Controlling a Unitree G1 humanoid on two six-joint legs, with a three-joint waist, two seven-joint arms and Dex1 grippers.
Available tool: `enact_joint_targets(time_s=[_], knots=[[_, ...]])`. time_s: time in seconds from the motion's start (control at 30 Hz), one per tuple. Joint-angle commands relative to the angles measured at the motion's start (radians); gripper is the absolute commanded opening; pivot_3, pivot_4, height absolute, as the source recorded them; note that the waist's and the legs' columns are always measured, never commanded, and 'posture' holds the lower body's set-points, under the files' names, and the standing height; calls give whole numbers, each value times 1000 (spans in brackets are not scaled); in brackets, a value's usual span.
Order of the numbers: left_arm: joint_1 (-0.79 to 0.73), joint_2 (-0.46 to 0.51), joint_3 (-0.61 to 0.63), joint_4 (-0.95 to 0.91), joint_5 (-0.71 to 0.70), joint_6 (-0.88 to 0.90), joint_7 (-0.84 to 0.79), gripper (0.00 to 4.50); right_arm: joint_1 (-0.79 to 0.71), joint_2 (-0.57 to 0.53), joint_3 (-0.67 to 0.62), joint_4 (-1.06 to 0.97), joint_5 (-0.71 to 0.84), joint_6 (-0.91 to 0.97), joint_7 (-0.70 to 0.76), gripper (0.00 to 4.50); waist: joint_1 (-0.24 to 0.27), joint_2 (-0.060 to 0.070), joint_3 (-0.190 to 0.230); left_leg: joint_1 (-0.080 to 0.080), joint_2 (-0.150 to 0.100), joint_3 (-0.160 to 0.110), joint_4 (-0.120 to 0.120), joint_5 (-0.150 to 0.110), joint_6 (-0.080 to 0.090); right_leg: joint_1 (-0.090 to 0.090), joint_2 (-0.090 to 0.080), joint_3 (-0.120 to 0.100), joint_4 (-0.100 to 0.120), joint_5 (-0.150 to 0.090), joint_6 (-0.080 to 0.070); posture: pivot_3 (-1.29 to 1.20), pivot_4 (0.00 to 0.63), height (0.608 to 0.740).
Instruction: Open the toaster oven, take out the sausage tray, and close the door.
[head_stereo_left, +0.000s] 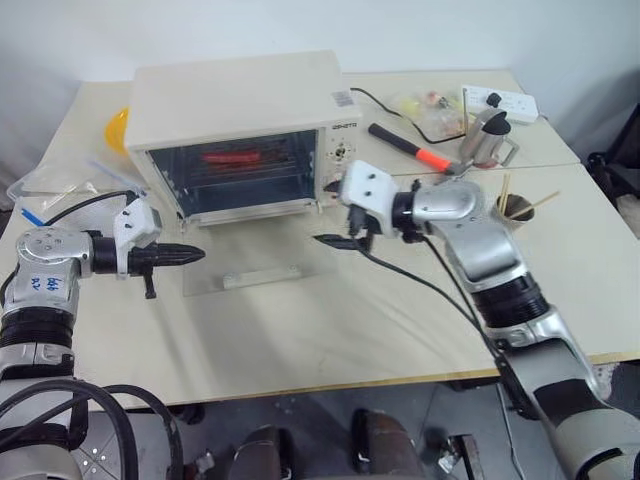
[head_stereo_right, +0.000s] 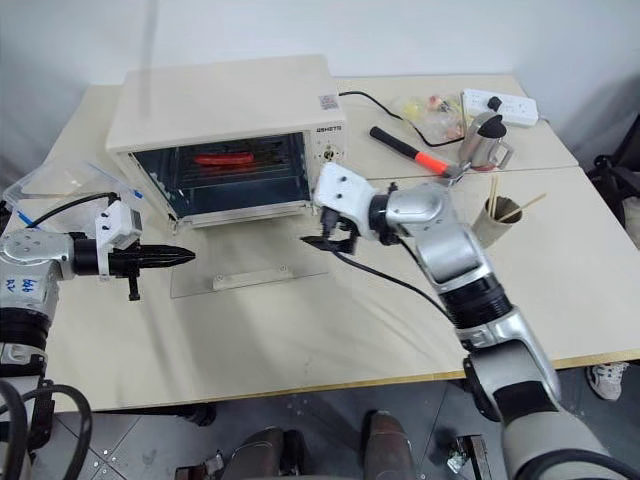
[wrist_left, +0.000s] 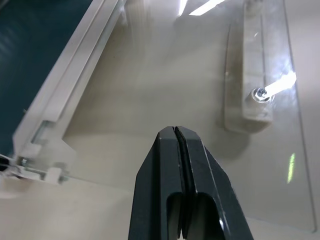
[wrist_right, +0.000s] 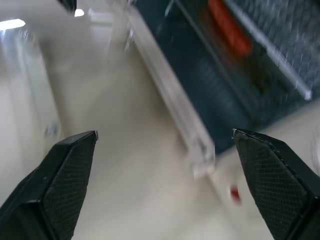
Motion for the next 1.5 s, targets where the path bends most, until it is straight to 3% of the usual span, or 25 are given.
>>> enact_joint_targets(time_s=[0.03, 0.27, 0.4, 0.57, 0.8, 1.0, 1.1, 1.5], knots=[[50, 1, 62, -63, -40, -32, 49, 15, -56, 61, 23, 41, -58, -64, -92, 4500, -2, 0, 0, 0, 0, 0, 0, 0, 0, 0, 0, 0, 0, 0, 0, 0, 150, 740], [324, -120, 286, -498, -326, 210, 218, 15, -167, 154, 110, 261, -235, -177, -268, 4500, -19, 0, 0, -1, 0, -5, 0, 0, 0, 0, -1, -1, 1, 0, 0, 0, 150, 740], [463, -239, 382, -685, -412, 192, 327, 788, -229, 212, 135, 383, -305, -217, -365, 4500, -25, 0, 0, -1, 3, -6, 0, 0, 1, 0, -2, 0, 1, 0, 0, 0, 150, 740], [579, -436, 478, -834, -421, 56, 513, 2352, -296, 288, 174, 551, -399, -251, -498, 4500, -28, 0, 0, 0, 6, -5, 0, 0, 0, 0, -1, 1, 1, 0, 0, 0, 150, 740], [688, -585, 511, -961, -408, -25, 700, 4484, -371, 363, 222, 747, -495, -316, -636, 4500, -21, -1, 0, 0, 7, -5, -1, 0, 0, 0, -1, 1, 0, 0, 0, 0, 150, 740], [719, -599, 540, -1009, -459, -10, 786, 4484, -479, 439, 243, 969, -564, -285, -800, 4500, -22, -1, 0, 0, 8, -5, -1, 0, 0, 0, 0, 1, 0, 0, -2, 0, 150, 740], [725, -588, 536, -1012, -465, -5, 795, 4500, -507, 463, 255, 1026, -585, -276, -837, 3893, -21, -1, 0, -1, 8, -5, -1, -1, 0, 0, 0, 0, -1, 0, -2, 0, 150, 740], [723, -568, 516, -1016, -496, 16, 807, 4500, -513, 491, 302, 1081, -648, -272, -931, 30, -23, 0, 0, -1, 10, -4, -1, -1, -1, -1, 2, 0, -1, 0, -3, 0, 150, 740]])
